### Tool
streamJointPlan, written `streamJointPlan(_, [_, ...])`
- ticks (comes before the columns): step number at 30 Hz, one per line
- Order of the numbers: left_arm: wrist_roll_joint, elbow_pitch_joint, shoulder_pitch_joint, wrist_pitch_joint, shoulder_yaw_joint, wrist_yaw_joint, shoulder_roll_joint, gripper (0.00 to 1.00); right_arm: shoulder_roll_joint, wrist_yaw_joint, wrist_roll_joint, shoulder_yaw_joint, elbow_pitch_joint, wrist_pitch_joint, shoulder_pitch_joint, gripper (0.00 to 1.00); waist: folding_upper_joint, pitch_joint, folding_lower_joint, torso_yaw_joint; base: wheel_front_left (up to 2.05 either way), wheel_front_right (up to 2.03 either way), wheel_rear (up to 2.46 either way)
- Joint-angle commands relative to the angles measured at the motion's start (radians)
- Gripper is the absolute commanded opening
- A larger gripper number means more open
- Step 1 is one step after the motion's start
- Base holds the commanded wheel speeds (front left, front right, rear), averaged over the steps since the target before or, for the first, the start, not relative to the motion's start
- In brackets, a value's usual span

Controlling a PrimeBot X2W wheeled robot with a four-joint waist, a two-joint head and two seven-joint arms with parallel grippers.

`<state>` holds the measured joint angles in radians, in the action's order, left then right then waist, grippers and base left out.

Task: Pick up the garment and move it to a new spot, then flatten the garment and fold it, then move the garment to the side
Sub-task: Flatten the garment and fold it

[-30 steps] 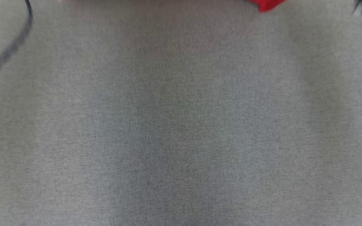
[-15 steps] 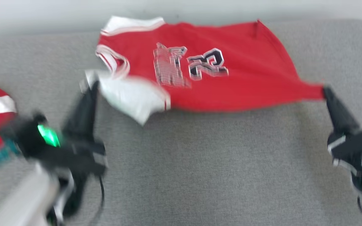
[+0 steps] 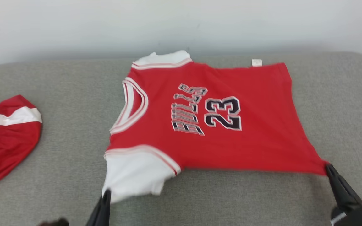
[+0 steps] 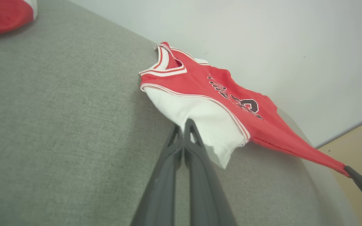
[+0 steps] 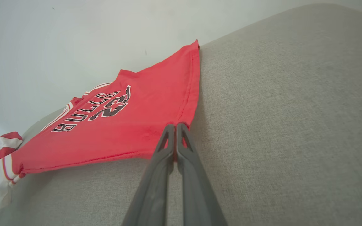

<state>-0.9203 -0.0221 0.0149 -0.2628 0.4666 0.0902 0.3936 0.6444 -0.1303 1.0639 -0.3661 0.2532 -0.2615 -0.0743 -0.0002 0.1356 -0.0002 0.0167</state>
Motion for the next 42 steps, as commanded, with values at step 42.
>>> streamJointPlan(42, [0.217,0.282,0.345,0.139,0.002,-0.204,-0.011,0.0,-0.067,-0.001,-0.118,0.039,0.113,0.06,-0.106,0.0,0.0002,0.023,0.0002,-0.035,0.0,0.0,0.0])
